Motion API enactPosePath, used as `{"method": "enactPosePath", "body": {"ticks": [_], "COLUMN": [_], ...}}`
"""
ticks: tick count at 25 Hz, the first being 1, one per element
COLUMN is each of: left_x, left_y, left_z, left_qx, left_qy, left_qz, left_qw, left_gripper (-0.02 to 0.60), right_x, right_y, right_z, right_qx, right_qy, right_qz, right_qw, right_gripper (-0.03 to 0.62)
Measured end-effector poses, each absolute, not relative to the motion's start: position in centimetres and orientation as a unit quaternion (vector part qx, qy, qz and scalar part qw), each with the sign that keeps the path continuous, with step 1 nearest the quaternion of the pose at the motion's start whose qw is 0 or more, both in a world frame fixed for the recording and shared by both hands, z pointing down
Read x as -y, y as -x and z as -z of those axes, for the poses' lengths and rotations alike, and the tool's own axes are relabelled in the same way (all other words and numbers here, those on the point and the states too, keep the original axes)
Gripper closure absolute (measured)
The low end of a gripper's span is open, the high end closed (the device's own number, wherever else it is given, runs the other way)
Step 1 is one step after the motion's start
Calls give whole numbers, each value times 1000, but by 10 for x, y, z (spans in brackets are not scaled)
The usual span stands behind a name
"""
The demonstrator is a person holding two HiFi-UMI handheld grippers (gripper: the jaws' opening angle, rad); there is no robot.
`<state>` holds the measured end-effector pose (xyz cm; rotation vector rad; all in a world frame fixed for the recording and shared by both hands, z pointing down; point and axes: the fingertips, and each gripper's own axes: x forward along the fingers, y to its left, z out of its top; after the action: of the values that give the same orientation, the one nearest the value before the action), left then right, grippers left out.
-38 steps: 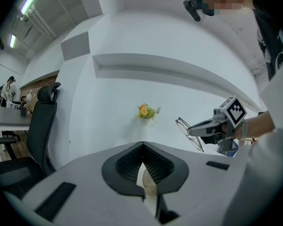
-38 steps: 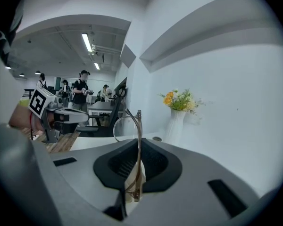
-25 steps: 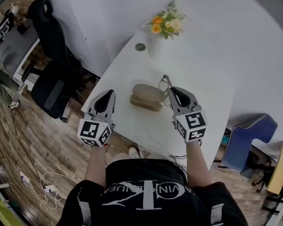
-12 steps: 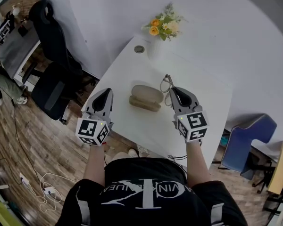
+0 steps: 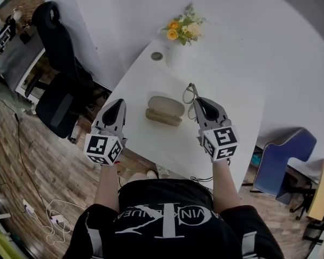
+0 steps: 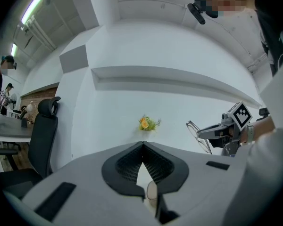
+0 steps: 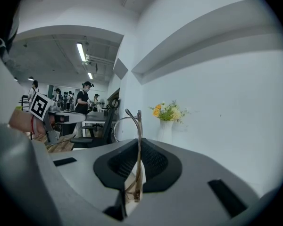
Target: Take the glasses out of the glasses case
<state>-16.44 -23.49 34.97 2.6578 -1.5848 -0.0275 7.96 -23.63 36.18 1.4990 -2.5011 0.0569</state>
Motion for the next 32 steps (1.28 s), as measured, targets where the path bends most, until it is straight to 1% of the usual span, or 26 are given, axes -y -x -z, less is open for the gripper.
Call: {"method": "enactPosePath", "body": {"ticks": [32], "left_x": [229], "left_y": [169], "left_z": [-362], "left_qx": [522], "left_qy": [-852], "left_qz": [0], "left_qw": [35], "left_gripper": [568], "right_x": [232], "right_y": [-82], "right_z": [-374], "right_qx": [854], "right_qy": [-506], "right_qz": [-30], "right_qw": [115], "right_gripper": [560]}}
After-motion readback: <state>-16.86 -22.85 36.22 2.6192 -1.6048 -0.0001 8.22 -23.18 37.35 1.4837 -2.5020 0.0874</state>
